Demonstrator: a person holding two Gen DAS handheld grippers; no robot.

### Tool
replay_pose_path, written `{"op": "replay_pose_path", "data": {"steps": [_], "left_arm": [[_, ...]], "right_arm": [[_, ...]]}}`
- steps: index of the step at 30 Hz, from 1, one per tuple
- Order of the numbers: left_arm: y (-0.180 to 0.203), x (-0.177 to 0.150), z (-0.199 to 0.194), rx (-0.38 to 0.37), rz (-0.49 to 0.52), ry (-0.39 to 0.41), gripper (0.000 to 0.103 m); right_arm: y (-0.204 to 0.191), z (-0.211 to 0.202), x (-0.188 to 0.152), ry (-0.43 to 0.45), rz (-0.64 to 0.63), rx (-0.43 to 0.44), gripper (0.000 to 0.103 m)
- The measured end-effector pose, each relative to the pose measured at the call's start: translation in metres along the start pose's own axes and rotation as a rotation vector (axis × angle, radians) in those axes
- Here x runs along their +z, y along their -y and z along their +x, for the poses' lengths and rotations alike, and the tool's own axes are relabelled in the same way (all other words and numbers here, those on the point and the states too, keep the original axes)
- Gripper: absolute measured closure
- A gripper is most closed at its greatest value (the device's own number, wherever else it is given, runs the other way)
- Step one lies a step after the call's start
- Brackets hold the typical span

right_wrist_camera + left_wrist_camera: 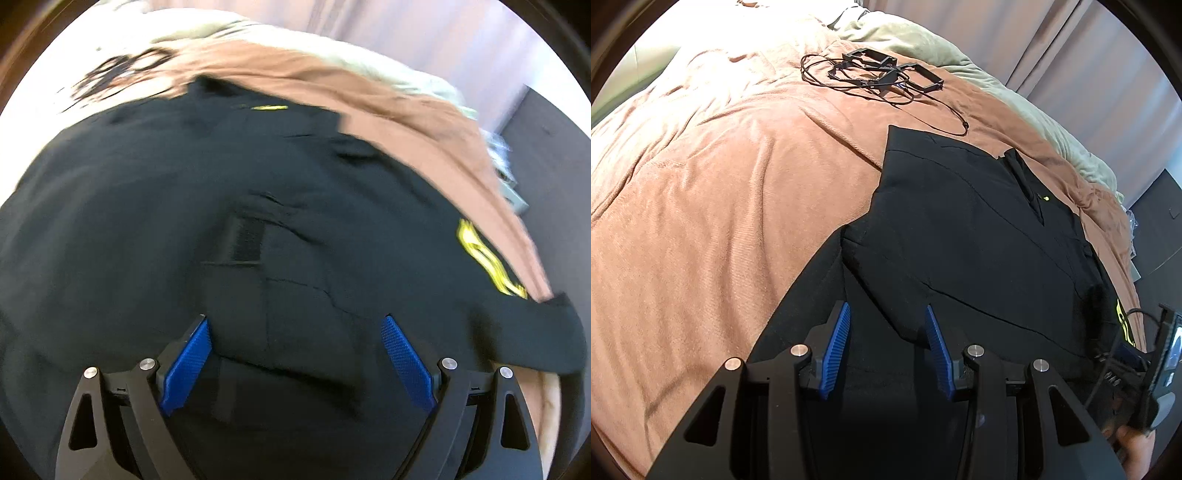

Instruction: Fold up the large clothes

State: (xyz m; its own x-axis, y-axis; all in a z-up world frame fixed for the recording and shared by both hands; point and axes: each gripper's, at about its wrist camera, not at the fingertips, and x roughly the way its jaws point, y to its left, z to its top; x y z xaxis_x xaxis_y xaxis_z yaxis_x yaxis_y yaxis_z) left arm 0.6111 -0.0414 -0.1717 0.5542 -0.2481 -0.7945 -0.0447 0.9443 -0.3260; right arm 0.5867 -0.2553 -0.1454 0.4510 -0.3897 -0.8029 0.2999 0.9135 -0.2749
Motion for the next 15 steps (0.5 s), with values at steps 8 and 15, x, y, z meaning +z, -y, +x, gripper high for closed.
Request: {"op": "replay_pose_path", "data": {"steps": [8, 15], "left_arm": [[0.011, -0.002, -0.005, -0.012, 0.022, 0.009, 0.06], [0.016, -0.001, -0.003, -0.022, 0.019, 0.009, 0.06]], "right_arm": [[0.148, -0.016, -0.019, 0.005, 0.451, 0.016, 0.029], [0.193, -0.013, -0.058, -0.024, 0.67, 0.307, 0.045]]}}
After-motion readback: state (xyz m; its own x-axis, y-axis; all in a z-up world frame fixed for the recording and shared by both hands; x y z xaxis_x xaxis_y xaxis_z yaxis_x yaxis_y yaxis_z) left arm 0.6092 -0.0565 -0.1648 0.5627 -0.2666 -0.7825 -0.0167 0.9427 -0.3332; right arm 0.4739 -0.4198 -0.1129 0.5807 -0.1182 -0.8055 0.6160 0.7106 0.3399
